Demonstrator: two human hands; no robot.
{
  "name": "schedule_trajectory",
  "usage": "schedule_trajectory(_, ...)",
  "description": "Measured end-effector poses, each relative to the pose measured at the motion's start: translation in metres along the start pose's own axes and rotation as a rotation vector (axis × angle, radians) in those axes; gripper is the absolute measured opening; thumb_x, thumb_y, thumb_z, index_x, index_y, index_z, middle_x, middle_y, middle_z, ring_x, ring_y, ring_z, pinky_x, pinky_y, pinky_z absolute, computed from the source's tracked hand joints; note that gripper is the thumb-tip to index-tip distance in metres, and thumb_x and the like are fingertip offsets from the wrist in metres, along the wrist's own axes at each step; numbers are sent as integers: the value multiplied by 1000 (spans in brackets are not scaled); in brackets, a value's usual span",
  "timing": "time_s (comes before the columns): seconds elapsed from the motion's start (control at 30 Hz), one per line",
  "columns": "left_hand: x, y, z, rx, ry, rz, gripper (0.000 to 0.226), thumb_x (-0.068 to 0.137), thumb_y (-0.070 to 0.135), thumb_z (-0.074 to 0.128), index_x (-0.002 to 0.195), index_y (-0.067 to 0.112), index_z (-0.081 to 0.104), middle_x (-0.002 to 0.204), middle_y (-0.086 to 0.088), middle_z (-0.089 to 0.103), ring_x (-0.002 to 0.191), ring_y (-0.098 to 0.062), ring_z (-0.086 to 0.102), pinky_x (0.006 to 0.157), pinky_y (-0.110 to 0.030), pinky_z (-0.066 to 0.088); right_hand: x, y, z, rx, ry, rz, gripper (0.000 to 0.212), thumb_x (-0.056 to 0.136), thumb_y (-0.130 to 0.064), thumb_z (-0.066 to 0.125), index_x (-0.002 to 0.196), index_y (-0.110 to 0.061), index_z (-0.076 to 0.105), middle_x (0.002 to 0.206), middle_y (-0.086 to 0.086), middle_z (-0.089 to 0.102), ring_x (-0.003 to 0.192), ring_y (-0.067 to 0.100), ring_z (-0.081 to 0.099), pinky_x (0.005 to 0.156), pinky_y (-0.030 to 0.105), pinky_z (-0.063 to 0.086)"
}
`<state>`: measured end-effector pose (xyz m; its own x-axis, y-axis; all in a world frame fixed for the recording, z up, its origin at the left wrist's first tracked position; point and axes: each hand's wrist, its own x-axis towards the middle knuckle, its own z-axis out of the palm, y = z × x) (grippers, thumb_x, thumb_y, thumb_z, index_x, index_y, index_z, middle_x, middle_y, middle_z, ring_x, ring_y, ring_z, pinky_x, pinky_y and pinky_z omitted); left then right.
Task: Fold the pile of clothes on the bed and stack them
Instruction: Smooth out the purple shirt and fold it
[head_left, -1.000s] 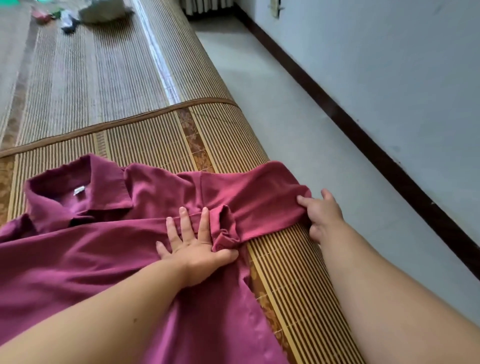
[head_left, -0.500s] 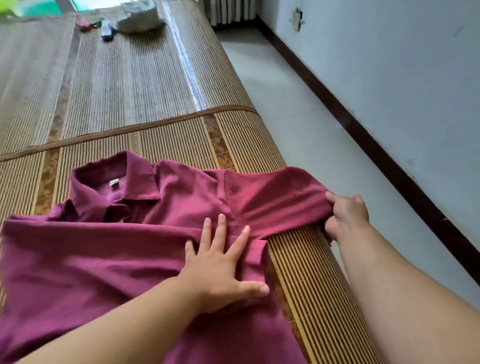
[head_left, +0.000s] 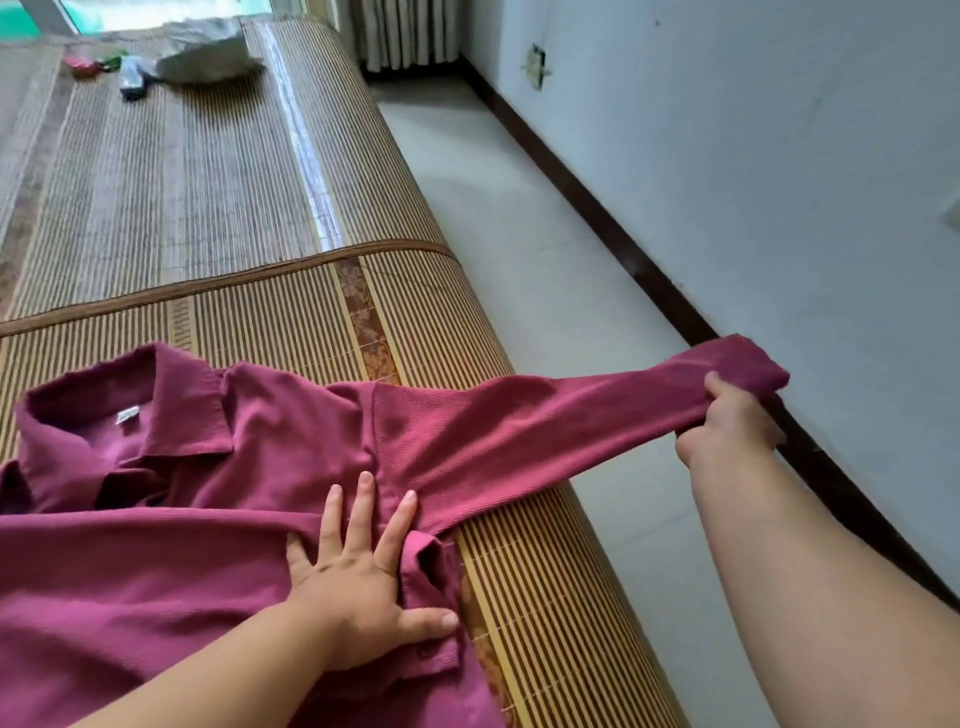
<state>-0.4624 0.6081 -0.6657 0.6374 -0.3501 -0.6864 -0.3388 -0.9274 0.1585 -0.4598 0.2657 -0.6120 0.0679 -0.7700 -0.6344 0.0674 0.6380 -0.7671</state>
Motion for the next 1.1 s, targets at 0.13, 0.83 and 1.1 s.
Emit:
schedule_trajectory(0.13, -1, 1, -1, 16, -9, -22, 124, 18, 106, 13, 108, 55, -54, 119, 9, -68, 122, -22, -53, 106, -68, -7, 1, -38, -1, 36, -146, -26, 34, 74, -18, 82, 101, -19, 61, 106, 3, 69, 86, 22, 69, 78, 42, 58)
schedule_trajectory(0.83, -88, -12, -62, -1277, 282, 200, 86, 51, 71, 67, 129, 38, 52, 143, 6, 50, 144, -13, 26, 117, -42, 18, -231, -7, -3, -335, -1106, -370, 24, 94, -17, 58, 80, -26, 75, 82, -1, 70, 79, 15, 65, 78, 35, 52)
schedule_trajectory(1.1, -186, -103, -69, -2194, 134, 248, 44, 80, 49, 58, 83, 9, 74, 91, -15, 70, 80, -27, 70, 72, -37, 59, -376, 157, -38, -1304, -1646, -896, 67, 82, -19, 50, 147, -17, 36, 159, 1, 24, 147, 14, 11, 119, 43, 5)
